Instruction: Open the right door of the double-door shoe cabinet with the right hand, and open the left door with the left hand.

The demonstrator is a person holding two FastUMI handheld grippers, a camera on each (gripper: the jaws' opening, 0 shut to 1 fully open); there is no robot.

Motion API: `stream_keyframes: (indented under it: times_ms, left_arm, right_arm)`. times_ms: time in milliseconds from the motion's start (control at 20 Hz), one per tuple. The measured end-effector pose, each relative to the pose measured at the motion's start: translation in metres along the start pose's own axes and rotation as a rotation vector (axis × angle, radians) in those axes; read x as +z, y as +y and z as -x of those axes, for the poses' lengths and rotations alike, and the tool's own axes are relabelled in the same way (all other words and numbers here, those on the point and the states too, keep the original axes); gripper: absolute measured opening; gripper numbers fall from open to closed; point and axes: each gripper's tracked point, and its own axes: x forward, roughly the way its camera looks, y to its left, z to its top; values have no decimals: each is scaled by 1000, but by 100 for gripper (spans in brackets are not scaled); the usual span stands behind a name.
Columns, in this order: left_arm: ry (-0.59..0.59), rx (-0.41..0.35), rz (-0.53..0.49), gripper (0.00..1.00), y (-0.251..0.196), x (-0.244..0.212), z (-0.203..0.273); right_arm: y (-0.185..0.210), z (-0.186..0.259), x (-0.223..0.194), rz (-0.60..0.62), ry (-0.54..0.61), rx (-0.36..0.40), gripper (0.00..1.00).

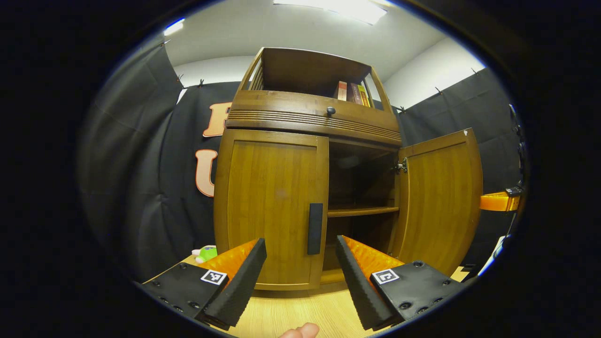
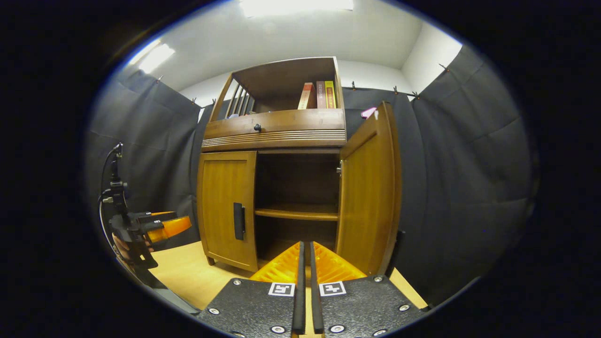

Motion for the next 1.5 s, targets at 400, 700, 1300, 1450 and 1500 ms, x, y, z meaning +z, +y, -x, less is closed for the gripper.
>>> stream_keyframes:
  times_ms: [400, 700, 1300, 1450, 1500]
  left_arm:
    - [26, -8, -18, 95, -10, -7, -8]
    - [45, -26, -8, 99, -27, -5, -34]
    - [78, 29, -15, 95, -36, -28, -153]
    - [120, 40, 24, 97, -31, -42, -173]
    - [125, 39, 43, 99, -31, -45, -178]
  right_arm:
    - [17, -23, -15, 46, 4, -42, 75]
    - [17, -29, -8, 23, -8, -62, 100]
    - [-3, -21, -6, -23, -20, -52, 94]
    - [-10, -20, -4, -15, -26, -60, 94]
    - [-11, -20, -3, -12, -30, -61, 94]
